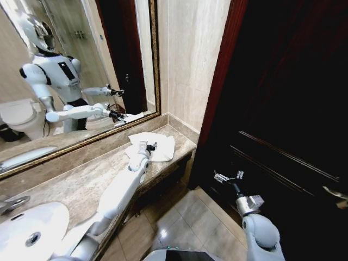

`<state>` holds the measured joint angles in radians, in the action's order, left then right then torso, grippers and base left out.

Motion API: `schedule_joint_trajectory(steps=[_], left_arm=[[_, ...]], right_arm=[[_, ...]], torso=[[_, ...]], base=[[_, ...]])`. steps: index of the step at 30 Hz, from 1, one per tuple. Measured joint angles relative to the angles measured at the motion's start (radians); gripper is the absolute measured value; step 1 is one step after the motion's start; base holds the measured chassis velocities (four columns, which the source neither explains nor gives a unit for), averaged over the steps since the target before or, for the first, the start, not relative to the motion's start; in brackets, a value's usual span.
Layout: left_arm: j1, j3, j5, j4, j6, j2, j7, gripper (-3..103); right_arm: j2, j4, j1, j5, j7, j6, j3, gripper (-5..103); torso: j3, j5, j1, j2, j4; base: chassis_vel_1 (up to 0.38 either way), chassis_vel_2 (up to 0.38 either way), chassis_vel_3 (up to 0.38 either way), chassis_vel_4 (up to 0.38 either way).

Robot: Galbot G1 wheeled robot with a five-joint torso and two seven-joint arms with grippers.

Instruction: Discard the used towel into the hamper.

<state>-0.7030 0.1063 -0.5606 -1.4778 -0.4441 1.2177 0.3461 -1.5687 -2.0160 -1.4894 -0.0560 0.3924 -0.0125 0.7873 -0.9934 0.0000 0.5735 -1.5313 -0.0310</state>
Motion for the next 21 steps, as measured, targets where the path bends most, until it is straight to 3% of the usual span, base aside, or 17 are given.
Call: schedule_joint_trajectory(steps=[2,5,6,8,18,21], left_arm=[[-0.004,0.003,0.000,-0.005,0.003,-0.001,-0.002,46],[-0.009,0.005,-0.001,-0.011,0.008,-0.002,-0.004,42],[-0.016,0.007,-0.001,-0.020,0.012,-0.004,-0.005,34],[-0.022,0.008,-0.003,-0.026,0.013,-0.005,-0.005,34],[-0.051,0.019,-0.041,-0.075,0.009,-0.024,0.006,4],[-0.053,0.020,-0.041,-0.077,0.010,-0.026,0.006,2]], right_arm=[[-0.005,0.001,-0.003,0.003,0.000,-0.007,0.000,100],[-0.008,0.001,-0.006,0.007,0.000,-0.011,-0.002,100],[-0.010,0.001,-0.009,0.013,0.000,-0.016,-0.005,100],[-0.011,0.001,-0.011,0.015,0.000,-0.017,-0.007,100],[-0.008,-0.017,-0.016,0.013,-0.001,-0.019,-0.010,100],[-0.008,-0.019,-0.017,0.011,-0.001,-0.023,-0.011,100]], torso=[[0.000,0.0000,0.000,0.000,0.0000],[0.000,0.0000,0.000,0.000,0.0001],[0.000,0.0000,0.000,0.000,0.0000],[0.000,0.0000,0.000,0.000,0.0000],[0.000,0.0000,0.000,0.000,0.0000],[0.000,-0.0001,0.000,0.000,0.0000]], base=[[0.000,0.000,0.000,0.000],[0.000,0.000,0.000,0.000],[0.000,0.000,0.000,0.000],[0.000,0.000,0.000,0.000],[0.000,0.000,0.000,0.000],[0.000,0.000,0.000,0.000]])
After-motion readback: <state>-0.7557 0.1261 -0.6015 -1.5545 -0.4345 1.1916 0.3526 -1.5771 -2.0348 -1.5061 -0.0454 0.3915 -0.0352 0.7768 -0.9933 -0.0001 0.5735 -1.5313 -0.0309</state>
